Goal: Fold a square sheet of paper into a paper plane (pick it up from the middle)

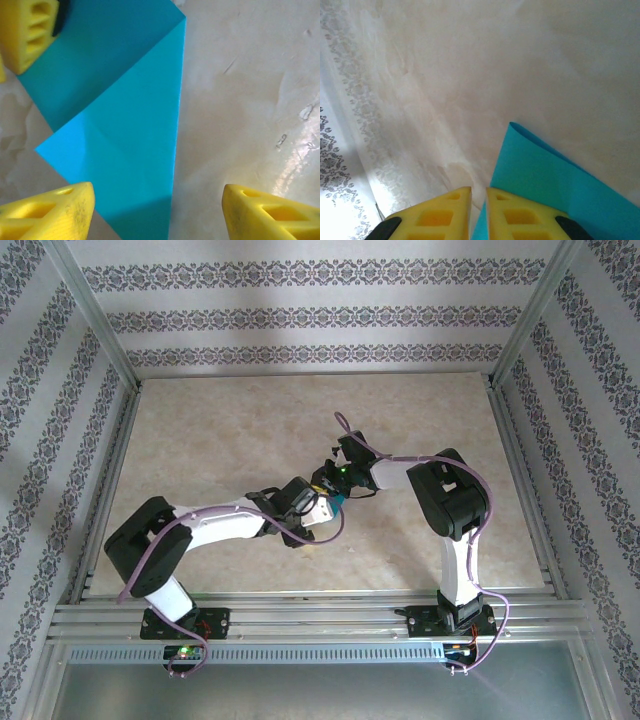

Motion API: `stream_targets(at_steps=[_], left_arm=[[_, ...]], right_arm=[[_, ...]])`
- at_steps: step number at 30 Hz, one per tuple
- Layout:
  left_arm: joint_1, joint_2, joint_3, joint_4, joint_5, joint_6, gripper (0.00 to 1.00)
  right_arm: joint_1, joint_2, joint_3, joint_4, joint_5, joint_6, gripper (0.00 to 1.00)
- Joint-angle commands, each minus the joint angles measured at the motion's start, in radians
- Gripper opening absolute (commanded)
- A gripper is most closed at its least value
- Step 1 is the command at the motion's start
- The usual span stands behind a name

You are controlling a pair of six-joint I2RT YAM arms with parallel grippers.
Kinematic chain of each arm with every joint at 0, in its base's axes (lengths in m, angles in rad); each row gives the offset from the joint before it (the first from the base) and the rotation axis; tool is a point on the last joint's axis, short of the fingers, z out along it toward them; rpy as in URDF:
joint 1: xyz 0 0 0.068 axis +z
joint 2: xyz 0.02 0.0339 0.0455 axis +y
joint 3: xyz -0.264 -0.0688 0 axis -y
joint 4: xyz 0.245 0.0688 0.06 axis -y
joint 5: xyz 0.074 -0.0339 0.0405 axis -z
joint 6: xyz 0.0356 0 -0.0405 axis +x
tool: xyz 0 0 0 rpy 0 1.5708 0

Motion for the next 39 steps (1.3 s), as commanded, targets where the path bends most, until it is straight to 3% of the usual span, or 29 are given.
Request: stream_targets(at_steps=[1, 9, 20, 30, 39], left_arm=[[-0.031, 0.034, 0.027, 0.011, -0.06, 0.049, 0.69], [-0.044, 0.064, 0.017, 0.097, -0.166, 0.072, 0.67], [-0.044, 0.022, -0.013, 0.163, -0.248, 0.048, 0.5], [-0.037, -0.002, -0.016, 0.134, -0.191, 0.015, 0.48], [-0.035, 0.035, 0.004, 0.089, -0.208, 0.029, 0.34]], right_arm=[[-0.017, 0.052, -0.02, -0.065, 0.026, 0.031, 0.18], [-0.019, 0.057, -0.024, -0.065, 0.022, 0.036, 0.18], [-0.024, 0.062, -0.029, -0.065, 0.02, 0.039, 0.18], [-0.025, 0.062, -0.031, -0.065, 0.015, 0.039, 0.18], [-0.028, 0.058, -0.033, -0.062, 0.008, 0.043, 0.18]])
